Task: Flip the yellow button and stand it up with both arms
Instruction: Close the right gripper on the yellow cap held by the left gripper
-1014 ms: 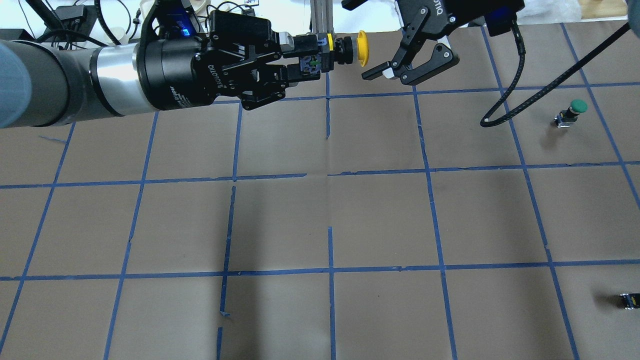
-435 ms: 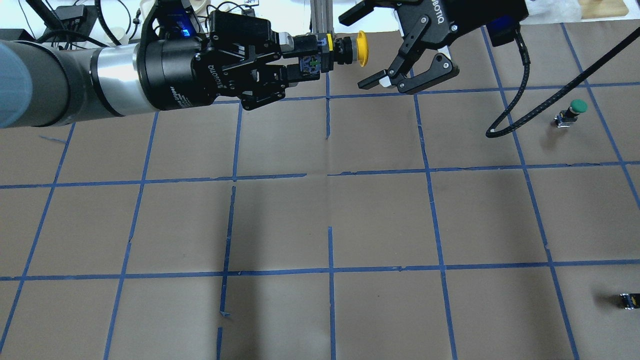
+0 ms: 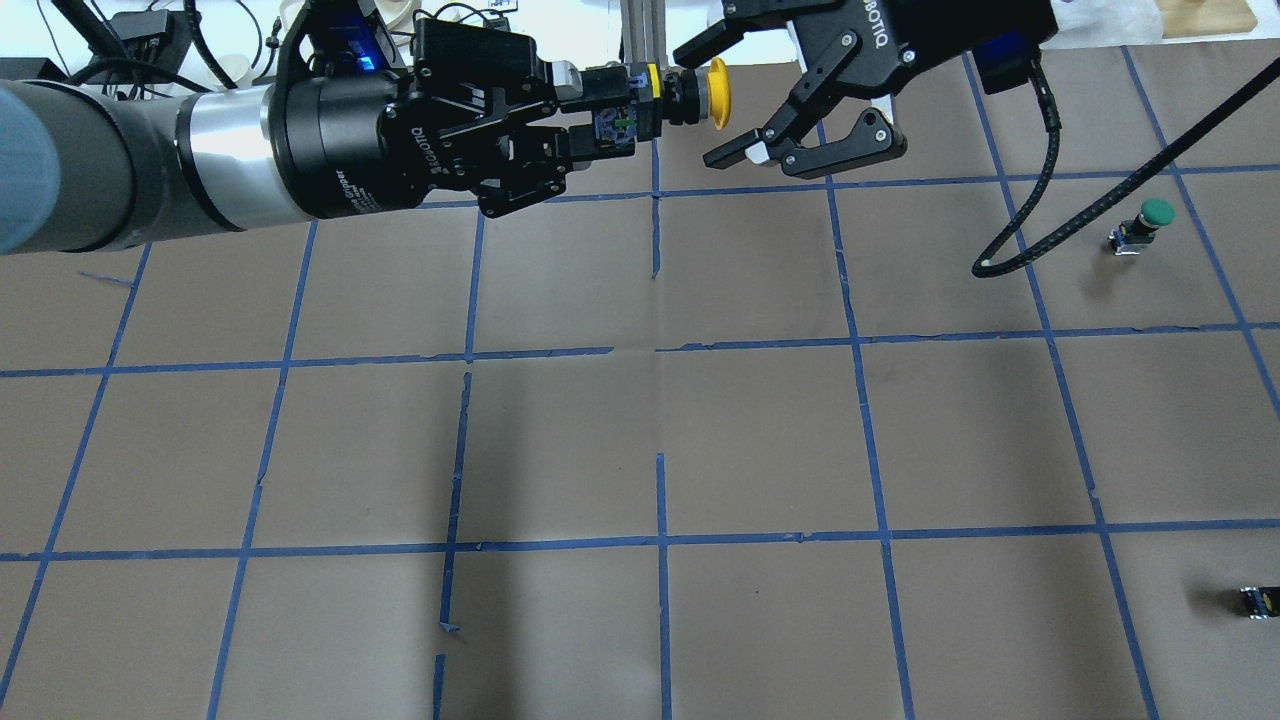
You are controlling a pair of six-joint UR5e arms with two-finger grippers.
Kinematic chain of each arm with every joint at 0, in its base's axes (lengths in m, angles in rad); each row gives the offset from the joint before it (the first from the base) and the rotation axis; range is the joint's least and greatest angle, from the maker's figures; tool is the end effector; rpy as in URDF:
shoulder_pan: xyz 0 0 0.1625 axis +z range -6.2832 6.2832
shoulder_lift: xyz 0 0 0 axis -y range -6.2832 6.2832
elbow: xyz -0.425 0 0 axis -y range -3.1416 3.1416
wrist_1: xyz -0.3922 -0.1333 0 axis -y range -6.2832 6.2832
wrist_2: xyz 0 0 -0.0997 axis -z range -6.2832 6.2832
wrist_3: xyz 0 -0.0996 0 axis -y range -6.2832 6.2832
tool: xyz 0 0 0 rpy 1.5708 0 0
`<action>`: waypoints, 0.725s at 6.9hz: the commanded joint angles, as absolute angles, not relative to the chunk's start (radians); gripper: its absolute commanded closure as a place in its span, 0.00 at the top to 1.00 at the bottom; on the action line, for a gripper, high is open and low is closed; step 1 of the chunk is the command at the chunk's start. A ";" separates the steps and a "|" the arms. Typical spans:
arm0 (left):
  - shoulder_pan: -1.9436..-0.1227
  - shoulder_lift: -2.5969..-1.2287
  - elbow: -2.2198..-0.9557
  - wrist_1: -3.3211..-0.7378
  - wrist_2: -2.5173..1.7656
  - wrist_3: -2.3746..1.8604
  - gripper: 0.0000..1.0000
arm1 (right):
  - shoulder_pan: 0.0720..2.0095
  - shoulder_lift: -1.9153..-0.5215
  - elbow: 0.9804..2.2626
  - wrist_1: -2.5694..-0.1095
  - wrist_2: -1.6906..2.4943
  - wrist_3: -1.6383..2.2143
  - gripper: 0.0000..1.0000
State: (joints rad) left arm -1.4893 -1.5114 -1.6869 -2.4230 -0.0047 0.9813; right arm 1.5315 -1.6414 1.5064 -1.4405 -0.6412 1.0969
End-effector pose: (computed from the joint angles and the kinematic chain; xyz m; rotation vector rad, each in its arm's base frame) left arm -0.1973 -0.4455 0.4862 0.0101 -1.5692 0.1239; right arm 0.1949 -0.4666 0.5801 1.2212 1.9183 0.5706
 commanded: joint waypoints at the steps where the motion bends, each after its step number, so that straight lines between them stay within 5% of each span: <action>1: -1.486 -1.511 -1.684 -2.421 -0.006 0.980 0.18 | 1.531 -1.643 1.506 -1.440 -0.641 1.095 0.32; 2: -1.489 -1.511 -1.684 -2.422 -0.005 0.979 0.20 | 1.531 -1.643 1.506 -1.442 -0.641 1.092 0.28; 3: -1.491 -1.512 -1.668 -2.424 0.006 0.947 0.36 | 1.531 -1.643 1.506 -1.442 -0.640 1.092 0.27; 4: -1.493 -1.511 -1.664 -2.412 0.009 0.887 0.99 | 1.531 -1.643 1.506 -1.442 -0.640 1.092 0.26; 5: -1.494 -1.509 -1.664 -2.411 0.011 0.885 1.00 | 1.529 -1.643 1.506 -1.442 -0.640 1.092 0.26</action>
State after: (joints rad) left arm -1.4923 -1.5106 -1.6669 -2.4149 0.0075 0.9076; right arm 1.5303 -1.6428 1.5064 -1.4419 -0.6399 1.0923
